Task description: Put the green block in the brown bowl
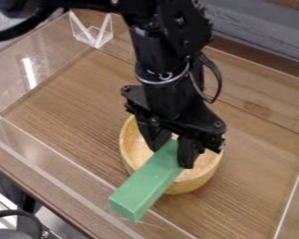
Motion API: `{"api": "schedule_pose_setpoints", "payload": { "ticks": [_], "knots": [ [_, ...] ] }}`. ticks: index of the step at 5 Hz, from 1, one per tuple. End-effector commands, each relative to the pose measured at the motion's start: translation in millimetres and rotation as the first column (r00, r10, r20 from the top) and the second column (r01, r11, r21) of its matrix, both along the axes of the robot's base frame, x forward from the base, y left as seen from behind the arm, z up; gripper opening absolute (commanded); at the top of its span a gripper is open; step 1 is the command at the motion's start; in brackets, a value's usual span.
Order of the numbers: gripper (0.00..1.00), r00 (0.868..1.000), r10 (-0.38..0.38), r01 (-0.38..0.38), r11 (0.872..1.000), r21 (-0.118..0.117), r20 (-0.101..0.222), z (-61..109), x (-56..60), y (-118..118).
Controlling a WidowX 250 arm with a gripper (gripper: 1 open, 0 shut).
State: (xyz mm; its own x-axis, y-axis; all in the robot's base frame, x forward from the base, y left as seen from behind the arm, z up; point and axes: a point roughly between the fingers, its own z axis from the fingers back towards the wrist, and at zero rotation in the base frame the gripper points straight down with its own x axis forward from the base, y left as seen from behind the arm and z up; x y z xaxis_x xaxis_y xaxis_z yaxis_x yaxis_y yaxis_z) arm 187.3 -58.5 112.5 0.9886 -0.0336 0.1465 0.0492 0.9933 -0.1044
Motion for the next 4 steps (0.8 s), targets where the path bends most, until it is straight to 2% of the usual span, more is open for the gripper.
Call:
{"api": "schedule_pose_setpoints", "payload": {
  "ticks": [1,4],
  "knots": [
    [0.00,0.998,-0.001,0.003,1.000,-0.020,0.069,16.6,10.8,-3.8],
    [0.00,0.996,0.002,0.001,0.999,-0.033,0.089,21.0,13.3,-5.2]
  ]
}}
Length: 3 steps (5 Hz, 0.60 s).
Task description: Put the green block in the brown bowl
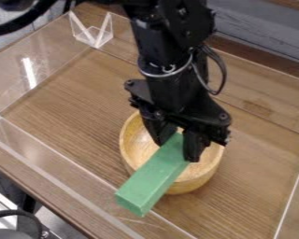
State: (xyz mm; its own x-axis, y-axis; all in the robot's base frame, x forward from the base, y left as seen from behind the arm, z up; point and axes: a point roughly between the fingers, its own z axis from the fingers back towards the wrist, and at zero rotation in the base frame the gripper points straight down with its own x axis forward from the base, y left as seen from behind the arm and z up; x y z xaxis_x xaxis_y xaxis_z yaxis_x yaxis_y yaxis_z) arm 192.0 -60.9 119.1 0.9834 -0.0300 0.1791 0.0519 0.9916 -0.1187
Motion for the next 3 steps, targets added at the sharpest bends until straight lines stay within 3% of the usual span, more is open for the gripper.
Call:
{"api": "schedule_pose_setpoints", "payload": {
  "ticks": [1,3],
  "knots": [
    [0.00,0.998,-0.001,0.002,1.000,-0.019,0.062,15.9,9.4,-3.3],
    [0.00,0.997,-0.002,0.004,1.000,-0.023,0.071,18.5,11.0,-3.8]
  ]
}}
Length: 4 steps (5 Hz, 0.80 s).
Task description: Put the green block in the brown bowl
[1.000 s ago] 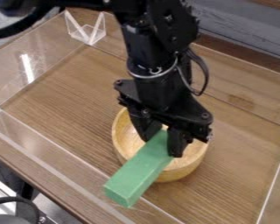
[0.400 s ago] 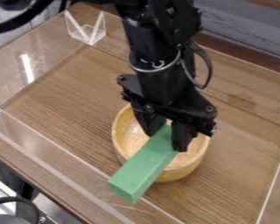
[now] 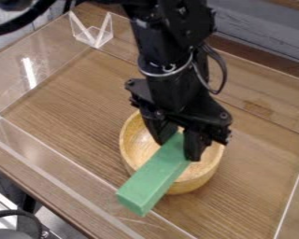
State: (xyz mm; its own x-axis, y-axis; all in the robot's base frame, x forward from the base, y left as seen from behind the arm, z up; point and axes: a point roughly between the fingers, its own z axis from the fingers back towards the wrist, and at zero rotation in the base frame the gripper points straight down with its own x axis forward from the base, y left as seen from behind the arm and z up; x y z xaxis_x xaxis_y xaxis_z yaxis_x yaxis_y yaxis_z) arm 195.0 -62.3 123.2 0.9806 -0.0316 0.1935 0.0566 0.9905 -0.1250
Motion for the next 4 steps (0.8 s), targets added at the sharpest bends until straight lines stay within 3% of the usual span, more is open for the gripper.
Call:
{"api": "schedule_pose_setpoints", "payload": {
  "ticks": [1,4],
  "knots": [
    [0.00,0.998,-0.001,0.002,1.000,-0.018,0.062,15.8,9.0,-2.8],
    [0.00,0.997,-0.016,0.018,1.000,-0.024,0.078,21.2,9.2,-3.8]
  ]
}}
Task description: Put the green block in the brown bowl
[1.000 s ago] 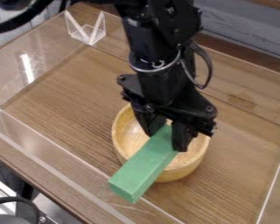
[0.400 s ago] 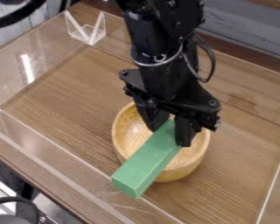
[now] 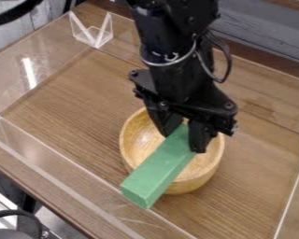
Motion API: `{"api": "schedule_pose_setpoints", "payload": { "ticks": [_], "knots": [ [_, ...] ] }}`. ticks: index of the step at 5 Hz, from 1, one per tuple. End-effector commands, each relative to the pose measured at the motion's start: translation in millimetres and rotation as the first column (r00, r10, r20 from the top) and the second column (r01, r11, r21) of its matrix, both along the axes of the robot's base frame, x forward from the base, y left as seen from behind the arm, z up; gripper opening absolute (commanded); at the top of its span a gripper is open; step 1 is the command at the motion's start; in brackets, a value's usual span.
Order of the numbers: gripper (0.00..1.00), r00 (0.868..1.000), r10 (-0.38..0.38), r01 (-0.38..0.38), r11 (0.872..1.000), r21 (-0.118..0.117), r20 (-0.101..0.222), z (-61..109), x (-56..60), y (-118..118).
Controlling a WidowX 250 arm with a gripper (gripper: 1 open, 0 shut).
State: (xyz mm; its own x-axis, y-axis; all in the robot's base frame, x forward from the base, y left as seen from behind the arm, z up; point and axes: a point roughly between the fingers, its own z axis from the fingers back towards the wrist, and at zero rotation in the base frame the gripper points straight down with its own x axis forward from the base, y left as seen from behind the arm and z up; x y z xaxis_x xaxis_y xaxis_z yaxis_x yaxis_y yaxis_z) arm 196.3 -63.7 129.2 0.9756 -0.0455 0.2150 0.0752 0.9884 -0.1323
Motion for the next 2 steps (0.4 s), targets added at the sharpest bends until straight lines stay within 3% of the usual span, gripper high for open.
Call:
{"api": "schedule_pose_setpoints", "payload": {
  "ticks": [1,2],
  "knots": [
    [0.00,0.998,-0.004,0.005,1.000,-0.017,0.061,16.1,7.3,-2.9],
    [0.00,0.998,-0.008,0.009,1.000,-0.019,0.065,17.0,6.5,-3.3]
  ]
}}
